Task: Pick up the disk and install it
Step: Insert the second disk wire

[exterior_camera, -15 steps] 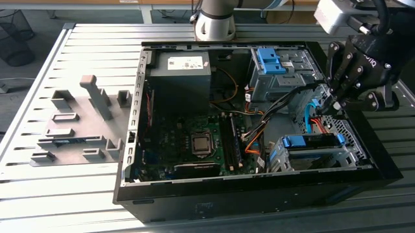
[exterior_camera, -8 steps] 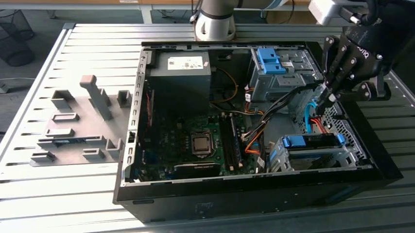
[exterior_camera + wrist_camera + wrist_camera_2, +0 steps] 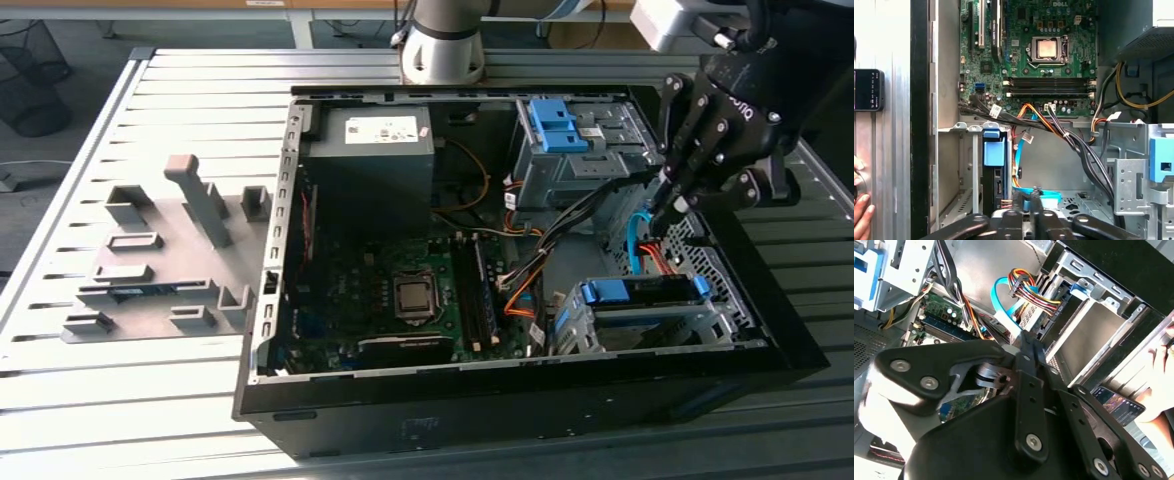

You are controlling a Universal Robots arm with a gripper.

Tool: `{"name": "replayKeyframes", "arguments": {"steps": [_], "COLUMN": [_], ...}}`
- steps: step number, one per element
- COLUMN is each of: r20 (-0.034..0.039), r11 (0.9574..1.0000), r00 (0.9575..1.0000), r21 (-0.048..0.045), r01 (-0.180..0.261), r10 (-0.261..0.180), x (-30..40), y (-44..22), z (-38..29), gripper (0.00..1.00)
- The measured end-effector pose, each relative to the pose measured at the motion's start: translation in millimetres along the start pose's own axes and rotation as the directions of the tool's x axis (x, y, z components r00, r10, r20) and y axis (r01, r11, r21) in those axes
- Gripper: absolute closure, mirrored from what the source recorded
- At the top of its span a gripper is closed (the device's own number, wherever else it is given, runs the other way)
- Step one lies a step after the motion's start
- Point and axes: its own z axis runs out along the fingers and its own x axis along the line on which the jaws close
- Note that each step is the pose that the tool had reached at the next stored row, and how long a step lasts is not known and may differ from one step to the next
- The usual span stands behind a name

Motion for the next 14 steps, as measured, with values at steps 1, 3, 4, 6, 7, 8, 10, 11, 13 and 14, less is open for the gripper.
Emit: {"name": "replayKeyframes", "arguments": {"steps": [1, 3, 4, 6, 7, 8, 10, 11, 13, 14], "r20": [-0.0017, -0.0048, -0.0058, -0.0084, -0.0123, -0.0175, -0.028, -0.0333, -0.043, -0.047], "r11": [1.0, 1.0, 1.0, 1.0, 1.0, 1.0, 1.0, 1.0, 1.0, 1.0], "r00": [1.0, 1.0, 1.0, 1.0, 0.9999, 0.9998, 0.9996, 0.9994, 0.9991, 0.9989], "r21": [0.0, -0.0001, -0.0003, -0.0006, -0.0007, -0.0005, -0.0003, -0.0002, 0.0, 0.0001], "r01": [0.0, 0.0, 0.0, 0.0, 0.0, 0.0, 0.0, 0.0, 0.0, 0.0], "r10": [0.0, 0.0, 0.0, 0.0, 0.0, 0.0, 0.0, 0.0, 0.0, 0.0], "x": [-0.2, -0.6, -0.8, -1.2, -1.3, -1.3, -1.3, -1.3, -1.4, -1.5], "y": [0.0, 0.0, 0.0, 0.0, 0.0, -0.1, 0.0, 0.0, -0.1, -0.1], "z": [0.9, 2.7, 3.5, 5.7, 6.9, 8.0, 10.2, 11.3, 13.6, 14.7], "gripper": [0.84, 0.76, 0.76, 0.76, 0.76, 0.76, 0.76, 0.76, 0.76, 0.76]}}
